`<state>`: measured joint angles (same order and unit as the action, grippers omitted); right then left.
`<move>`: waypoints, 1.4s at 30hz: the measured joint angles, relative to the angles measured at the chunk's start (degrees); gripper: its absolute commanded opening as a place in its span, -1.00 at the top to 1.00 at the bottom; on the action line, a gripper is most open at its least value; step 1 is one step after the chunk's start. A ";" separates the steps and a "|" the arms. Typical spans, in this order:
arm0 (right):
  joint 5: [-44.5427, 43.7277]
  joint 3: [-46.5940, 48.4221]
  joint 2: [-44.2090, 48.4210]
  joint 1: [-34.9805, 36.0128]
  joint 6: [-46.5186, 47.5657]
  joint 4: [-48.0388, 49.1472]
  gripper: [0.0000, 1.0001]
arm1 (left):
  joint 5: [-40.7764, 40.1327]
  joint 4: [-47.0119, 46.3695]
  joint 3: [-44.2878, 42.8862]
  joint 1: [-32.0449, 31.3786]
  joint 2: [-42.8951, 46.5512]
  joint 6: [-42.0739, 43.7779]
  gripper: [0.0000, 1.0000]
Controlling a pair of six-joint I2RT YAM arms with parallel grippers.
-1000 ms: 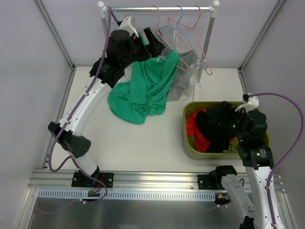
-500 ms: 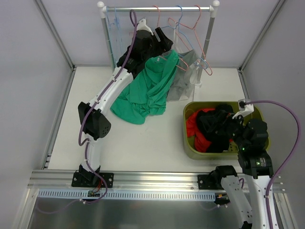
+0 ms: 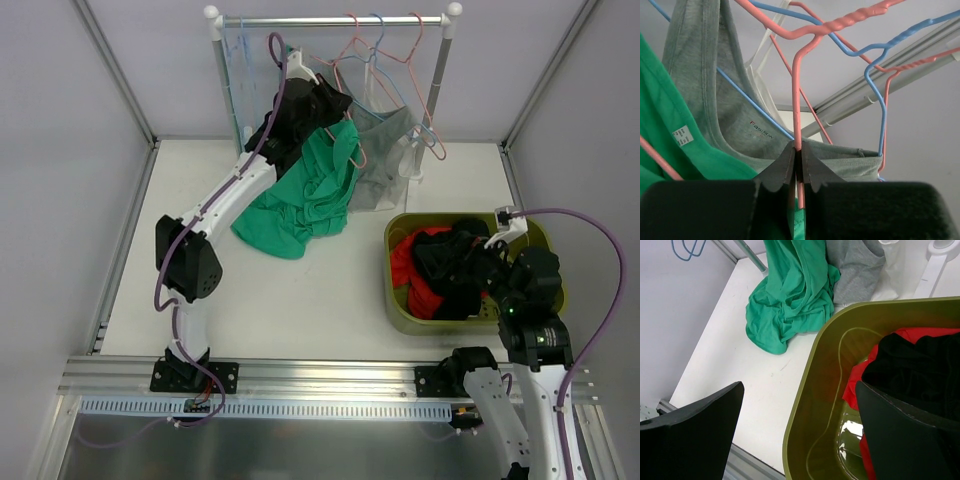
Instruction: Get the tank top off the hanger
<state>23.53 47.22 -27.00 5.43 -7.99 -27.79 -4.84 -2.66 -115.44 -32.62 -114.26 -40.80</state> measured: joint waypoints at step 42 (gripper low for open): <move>22.73 13.88 -24.41 15.37 -1.22 18.16 -0.92 | 47.23 -6.97 40.63 4.39 58.69 -15.50 1.00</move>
<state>46.26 61.10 -51.42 20.80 -9.21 -9.63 42.39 -9.63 -74.81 -28.23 -55.57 -56.29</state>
